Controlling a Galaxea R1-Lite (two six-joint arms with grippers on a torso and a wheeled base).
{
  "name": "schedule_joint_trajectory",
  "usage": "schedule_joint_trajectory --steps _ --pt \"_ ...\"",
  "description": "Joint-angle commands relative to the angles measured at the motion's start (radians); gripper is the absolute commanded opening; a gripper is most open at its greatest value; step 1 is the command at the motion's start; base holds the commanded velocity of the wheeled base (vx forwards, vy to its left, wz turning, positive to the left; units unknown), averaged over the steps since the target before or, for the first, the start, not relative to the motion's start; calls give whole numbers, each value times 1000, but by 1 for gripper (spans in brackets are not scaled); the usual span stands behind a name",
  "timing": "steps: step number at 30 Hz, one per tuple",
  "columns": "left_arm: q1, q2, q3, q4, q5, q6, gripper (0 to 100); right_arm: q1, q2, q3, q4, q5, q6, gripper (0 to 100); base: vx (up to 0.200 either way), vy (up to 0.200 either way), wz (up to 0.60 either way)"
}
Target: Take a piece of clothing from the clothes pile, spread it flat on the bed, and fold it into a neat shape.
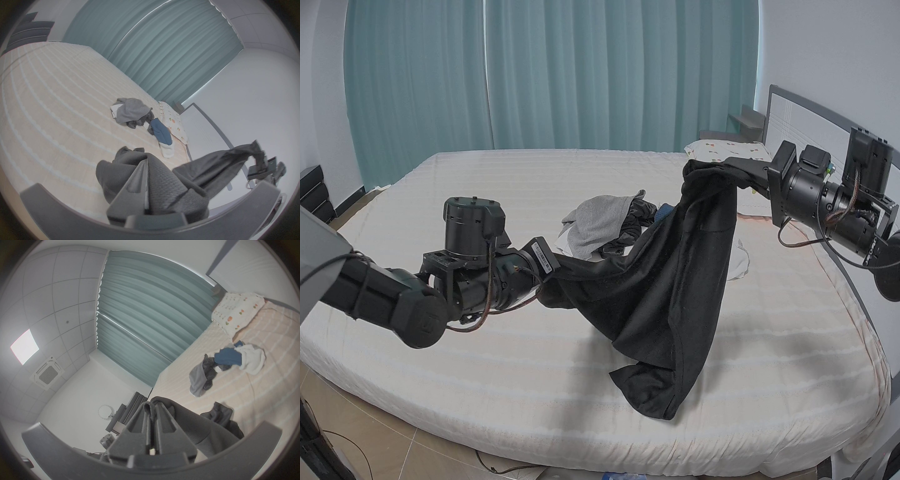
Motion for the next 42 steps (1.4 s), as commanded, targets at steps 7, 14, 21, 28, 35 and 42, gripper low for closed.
schedule_joint_trajectory --steps 7,14,21,28,35,42 --pt "-35 -87 149 -29 -28 -37 0 18 34 220 -75 -7 61 0 0 0 0" --pt "-55 -78 247 -95 -28 -69 0 16 94 243 -75 -11 60 0 0 0 0" --pt "-55 -76 312 -152 -28 -103 0 12 82 292 -75 -11 48 0 -143 0 0" --pt "-44 -87 332 -156 -23 -102 0 24 103 290 -75 -11 44 0 -143 0 0" --pt "-41 -87 323 -156 -14 -102 0 33 99 292 -76 -13 40 0 0 0 0" --pt "-12 -92 318 -156 -15 -122 0 43 99 292 -76 -14 40 0 0 29 0"
